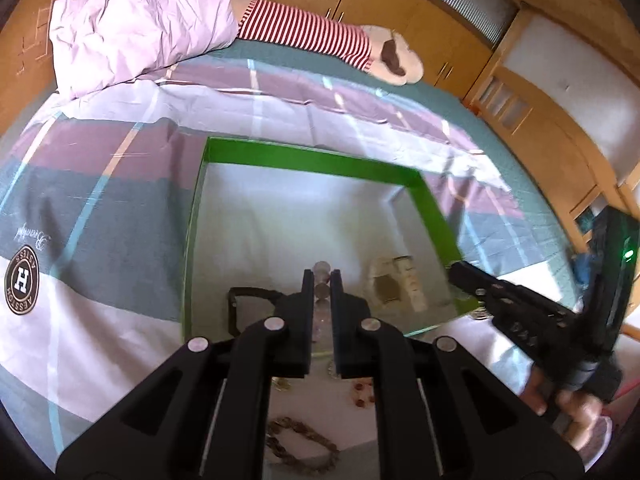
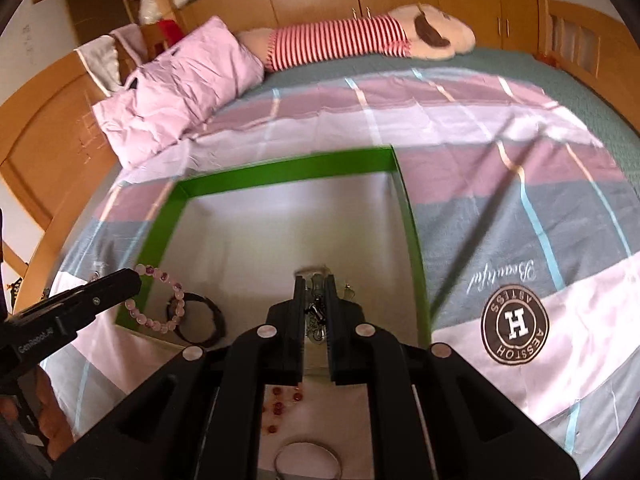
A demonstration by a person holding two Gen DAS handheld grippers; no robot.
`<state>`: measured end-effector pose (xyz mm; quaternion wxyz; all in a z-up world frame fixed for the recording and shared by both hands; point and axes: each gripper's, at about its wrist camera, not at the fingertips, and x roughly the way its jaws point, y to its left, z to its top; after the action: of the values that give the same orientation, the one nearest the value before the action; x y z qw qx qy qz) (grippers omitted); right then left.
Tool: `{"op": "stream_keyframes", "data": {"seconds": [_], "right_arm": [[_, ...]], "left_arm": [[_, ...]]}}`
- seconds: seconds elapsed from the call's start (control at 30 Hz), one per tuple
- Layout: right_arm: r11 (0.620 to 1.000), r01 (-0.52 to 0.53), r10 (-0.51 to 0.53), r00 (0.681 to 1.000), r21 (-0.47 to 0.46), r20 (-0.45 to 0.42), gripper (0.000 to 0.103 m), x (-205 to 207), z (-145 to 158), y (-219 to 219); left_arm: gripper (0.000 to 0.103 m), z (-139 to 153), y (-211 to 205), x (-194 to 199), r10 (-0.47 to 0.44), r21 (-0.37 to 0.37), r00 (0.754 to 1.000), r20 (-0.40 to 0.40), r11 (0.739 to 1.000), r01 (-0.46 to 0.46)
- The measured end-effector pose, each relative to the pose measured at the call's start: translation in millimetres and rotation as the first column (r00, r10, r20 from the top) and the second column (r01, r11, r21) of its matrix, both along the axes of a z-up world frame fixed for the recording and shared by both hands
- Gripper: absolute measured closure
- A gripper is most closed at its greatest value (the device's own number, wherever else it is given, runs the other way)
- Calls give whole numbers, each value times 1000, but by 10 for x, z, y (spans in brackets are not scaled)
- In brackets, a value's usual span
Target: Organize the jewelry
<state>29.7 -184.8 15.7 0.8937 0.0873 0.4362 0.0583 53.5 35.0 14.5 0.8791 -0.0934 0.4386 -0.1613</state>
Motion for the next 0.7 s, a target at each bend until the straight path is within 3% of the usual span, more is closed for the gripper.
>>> {"op": "stream_keyframes", "data": {"seconds": [0.17,0.2,0.3,0.47,0.6,0.7], "right_arm": [[1000,19,-19,999,-15,-26,93,30,-82,-61],[999,30,-31,999,-20,-29,87,36,-96,-70],[998,55,-55,998,26,-24,57,17,-85,-131],[998,-42,43,999,53,-20,57,-127,37,-45],[978,-176,184,980,112,-71,57,-328,-6,206],[972,-227,233,963,58,-134,58,-353,-182,388]], "left_arm": [[95,-147,-38,81,-7,6,999,-38,1000,7],[95,-154,-46,71,-6,15,999,-35,1000,7],[82,-129,-4,25,10,-4,1000,-28,1000,-10],[81,19,138,-241,-21,-69,999,-28,997,19],[76,-63,190,-541,-29,8,998,-54,1000,29],[75,-290,225,-655,-24,33,991,-133,999,29]]}}
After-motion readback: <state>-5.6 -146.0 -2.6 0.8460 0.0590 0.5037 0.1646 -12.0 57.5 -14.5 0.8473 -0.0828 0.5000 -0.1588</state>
